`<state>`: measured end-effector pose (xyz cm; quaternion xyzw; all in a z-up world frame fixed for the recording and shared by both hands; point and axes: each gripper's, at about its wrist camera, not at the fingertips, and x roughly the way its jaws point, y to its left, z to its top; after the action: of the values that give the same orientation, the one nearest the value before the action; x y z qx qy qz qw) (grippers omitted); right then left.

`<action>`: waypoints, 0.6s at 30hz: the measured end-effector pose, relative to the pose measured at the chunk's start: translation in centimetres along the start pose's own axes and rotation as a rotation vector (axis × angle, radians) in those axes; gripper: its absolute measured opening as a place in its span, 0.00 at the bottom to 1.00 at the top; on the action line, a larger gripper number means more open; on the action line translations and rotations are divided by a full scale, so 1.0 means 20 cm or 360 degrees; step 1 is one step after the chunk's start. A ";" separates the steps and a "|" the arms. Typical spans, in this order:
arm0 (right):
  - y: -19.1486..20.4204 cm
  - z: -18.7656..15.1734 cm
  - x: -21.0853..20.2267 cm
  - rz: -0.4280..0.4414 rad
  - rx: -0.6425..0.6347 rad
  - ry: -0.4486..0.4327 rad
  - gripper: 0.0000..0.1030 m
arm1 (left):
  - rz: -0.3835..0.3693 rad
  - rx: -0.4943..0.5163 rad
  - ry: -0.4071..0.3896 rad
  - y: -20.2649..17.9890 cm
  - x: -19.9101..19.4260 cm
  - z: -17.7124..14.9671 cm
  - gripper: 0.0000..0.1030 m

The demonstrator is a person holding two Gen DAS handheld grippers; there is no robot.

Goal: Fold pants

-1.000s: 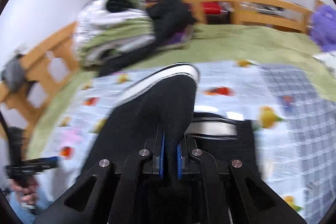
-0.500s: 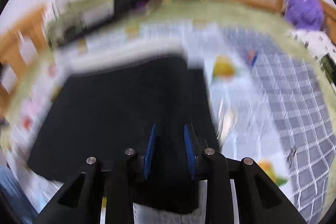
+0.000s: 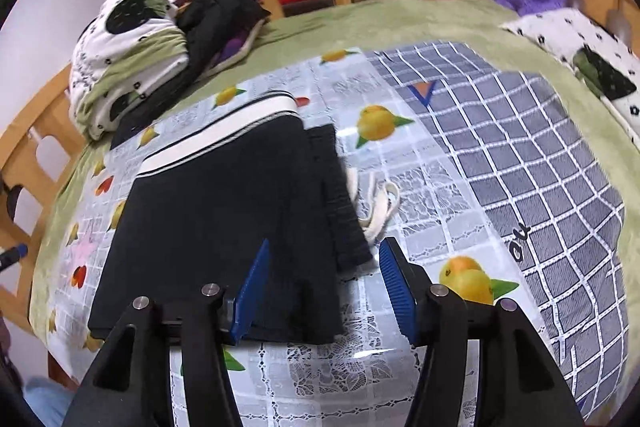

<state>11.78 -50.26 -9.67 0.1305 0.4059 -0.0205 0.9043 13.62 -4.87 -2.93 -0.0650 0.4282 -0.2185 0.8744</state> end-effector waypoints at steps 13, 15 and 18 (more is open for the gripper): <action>-0.05 0.09 0.58 0.0204 0.0135 0.0146 0.72 | -0.0342 -0.0252 0.0251 0.07 0.87 -0.03 0.65; -0.03 0.09 0.57 0.0222 0.0060 0.0138 0.65 | -0.0401 -0.0316 0.0236 0.09 0.92 -0.04 0.47; 0.00 0.10 0.52 0.0261 0.0059 0.0138 0.45 | -0.0431 -0.0273 0.0175 0.07 0.88 -0.01 0.19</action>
<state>20.32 -49.98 -16.09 0.1808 0.4322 0.0518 0.8819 23.43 -11.25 -16.23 -0.1844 0.4799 -0.3001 0.8035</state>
